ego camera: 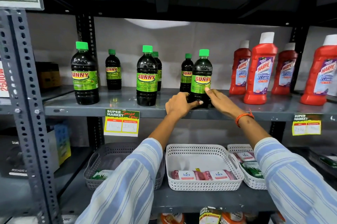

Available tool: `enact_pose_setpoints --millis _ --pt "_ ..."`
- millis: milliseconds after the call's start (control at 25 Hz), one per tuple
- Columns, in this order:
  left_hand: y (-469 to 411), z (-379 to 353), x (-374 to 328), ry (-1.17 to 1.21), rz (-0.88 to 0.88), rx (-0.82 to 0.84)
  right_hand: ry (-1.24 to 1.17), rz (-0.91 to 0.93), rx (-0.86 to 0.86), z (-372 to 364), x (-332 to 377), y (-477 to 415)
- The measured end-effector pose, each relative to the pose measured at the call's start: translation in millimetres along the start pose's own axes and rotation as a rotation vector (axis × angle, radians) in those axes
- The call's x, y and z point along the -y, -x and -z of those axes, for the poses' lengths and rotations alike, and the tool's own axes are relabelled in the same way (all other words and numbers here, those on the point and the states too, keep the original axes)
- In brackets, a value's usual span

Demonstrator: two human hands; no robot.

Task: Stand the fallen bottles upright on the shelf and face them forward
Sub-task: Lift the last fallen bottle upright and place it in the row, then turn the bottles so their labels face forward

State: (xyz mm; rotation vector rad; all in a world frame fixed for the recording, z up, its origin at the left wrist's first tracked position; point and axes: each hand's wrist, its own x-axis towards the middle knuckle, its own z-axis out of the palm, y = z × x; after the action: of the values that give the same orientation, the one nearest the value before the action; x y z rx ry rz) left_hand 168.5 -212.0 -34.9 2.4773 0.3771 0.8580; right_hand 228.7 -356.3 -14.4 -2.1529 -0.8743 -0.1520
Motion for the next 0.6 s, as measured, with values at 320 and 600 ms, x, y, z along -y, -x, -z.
enact_pose_setpoints --millis 320,600 --pt "4.4 4.2 4.1 0.198 -0.036 -0.114 0.021 0.081 -0.387 -15.7 4.0 -1.0" --pt "20.7 62.7 61.2 0.033 -0.307 -0.802 -0.067 0.510 -0.383 -76.2 78.7 -7.1"
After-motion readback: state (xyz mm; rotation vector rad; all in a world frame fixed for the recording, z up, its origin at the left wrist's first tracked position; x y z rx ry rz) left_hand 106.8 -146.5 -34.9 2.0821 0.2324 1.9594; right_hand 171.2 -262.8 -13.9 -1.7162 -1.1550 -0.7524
